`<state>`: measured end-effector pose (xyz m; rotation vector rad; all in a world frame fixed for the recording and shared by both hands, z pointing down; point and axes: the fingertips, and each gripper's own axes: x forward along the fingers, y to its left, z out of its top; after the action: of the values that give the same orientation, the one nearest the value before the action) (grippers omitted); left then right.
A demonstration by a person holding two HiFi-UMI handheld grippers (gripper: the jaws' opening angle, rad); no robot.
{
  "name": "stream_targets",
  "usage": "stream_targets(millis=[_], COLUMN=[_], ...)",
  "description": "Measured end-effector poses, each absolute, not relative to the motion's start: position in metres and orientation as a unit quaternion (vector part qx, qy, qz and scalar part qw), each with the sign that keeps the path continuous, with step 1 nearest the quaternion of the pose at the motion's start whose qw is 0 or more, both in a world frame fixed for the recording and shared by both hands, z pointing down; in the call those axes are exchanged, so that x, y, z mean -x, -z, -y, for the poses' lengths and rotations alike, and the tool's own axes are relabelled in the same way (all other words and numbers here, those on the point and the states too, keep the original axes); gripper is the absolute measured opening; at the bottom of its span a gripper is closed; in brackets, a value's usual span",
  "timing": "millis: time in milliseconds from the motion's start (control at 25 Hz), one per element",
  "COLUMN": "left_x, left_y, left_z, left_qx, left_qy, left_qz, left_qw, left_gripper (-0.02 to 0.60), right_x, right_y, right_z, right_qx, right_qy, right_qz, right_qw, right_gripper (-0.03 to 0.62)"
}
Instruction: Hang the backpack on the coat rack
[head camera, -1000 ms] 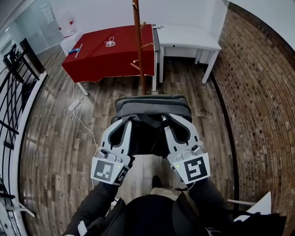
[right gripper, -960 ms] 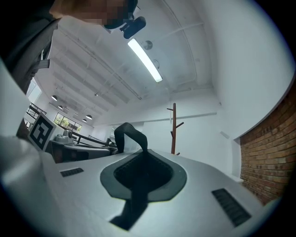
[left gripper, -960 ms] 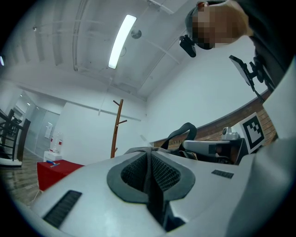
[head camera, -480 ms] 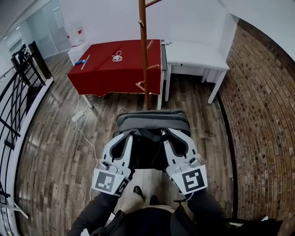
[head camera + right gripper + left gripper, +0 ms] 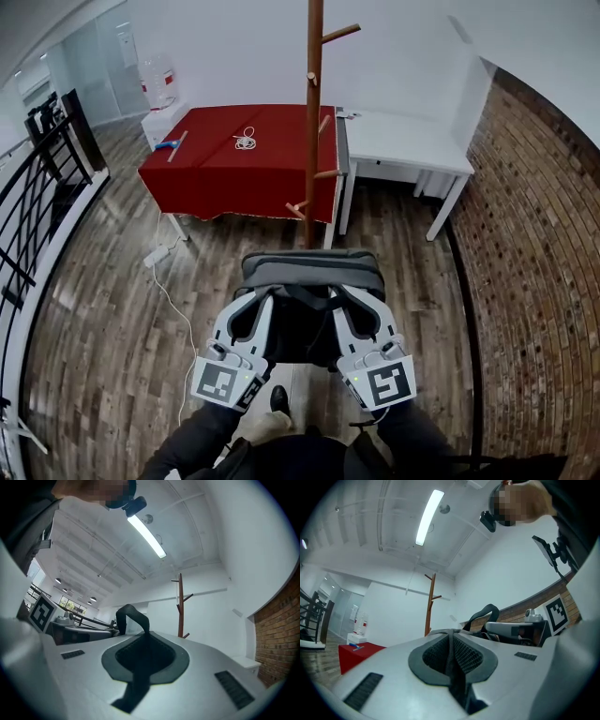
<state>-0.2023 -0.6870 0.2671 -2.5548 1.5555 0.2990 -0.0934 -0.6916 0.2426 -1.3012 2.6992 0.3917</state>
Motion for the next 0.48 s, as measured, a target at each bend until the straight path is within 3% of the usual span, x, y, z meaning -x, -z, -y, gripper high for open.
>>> stream_targets(millis=[480], left_x=[0.249], left_y=[-0.25], left_z=[0.768], left_qx=[0.861], left_qy=[-0.106], left_qz=[-0.49], left_qw=[0.085], left_gripper=[0.034], right_x=[0.14], right_y=[-0.231], right_z=[0.768], right_qx=[0.45], right_qy=[-0.14], right_qz=[-0.88], right_qw=[0.063], right_gripper=[0.02])
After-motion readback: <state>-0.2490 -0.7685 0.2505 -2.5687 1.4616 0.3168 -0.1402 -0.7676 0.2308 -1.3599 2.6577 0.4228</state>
